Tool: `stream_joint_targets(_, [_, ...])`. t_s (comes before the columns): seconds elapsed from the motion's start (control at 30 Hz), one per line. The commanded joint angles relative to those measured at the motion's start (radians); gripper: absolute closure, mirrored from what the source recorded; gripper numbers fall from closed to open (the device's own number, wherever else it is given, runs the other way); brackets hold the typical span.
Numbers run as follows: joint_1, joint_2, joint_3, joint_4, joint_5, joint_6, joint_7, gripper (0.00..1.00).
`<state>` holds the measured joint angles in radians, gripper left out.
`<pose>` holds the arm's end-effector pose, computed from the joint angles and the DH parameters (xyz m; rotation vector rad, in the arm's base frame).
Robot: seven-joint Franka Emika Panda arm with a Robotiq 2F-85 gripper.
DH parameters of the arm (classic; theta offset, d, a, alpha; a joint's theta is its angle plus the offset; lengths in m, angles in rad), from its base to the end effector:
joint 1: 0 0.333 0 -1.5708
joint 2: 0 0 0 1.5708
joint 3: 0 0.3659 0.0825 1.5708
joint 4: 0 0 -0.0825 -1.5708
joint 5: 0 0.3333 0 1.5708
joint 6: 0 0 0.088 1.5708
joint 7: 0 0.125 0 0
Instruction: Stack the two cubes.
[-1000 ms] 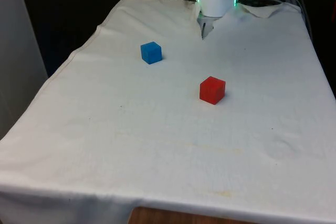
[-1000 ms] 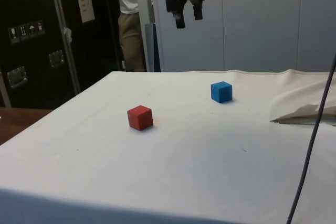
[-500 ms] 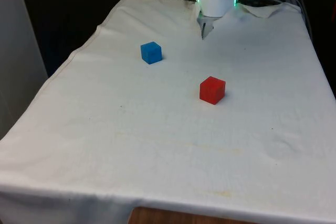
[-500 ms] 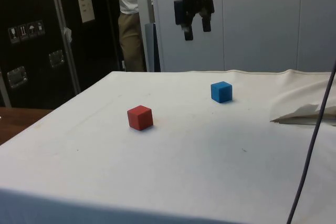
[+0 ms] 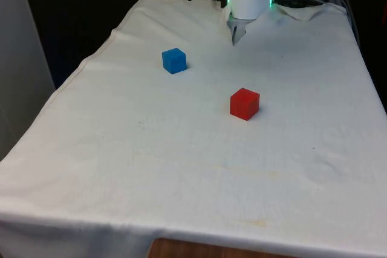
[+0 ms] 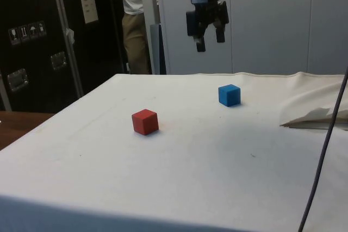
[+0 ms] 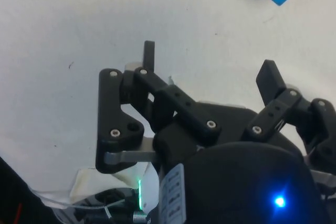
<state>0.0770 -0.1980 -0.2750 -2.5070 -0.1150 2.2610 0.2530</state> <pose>0.3846 -0.0842 0.4126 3.0531 -0.5694 -0.0809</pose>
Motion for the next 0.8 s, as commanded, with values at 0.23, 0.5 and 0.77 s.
stream_joint_targets(0.23, [-0.003, 0.003, -0.008, -0.007, 0.000, 0.012, 0.006, 0.00])
stream_joint_targets(0.5, [-0.003, 0.029, -0.032, -0.006, 0.004, 0.027, 0.024, 0.00])
stream_joint_targets(0.77, [-0.002, 0.060, -0.052, -0.009, 0.006, 0.052, 0.048, 0.00])
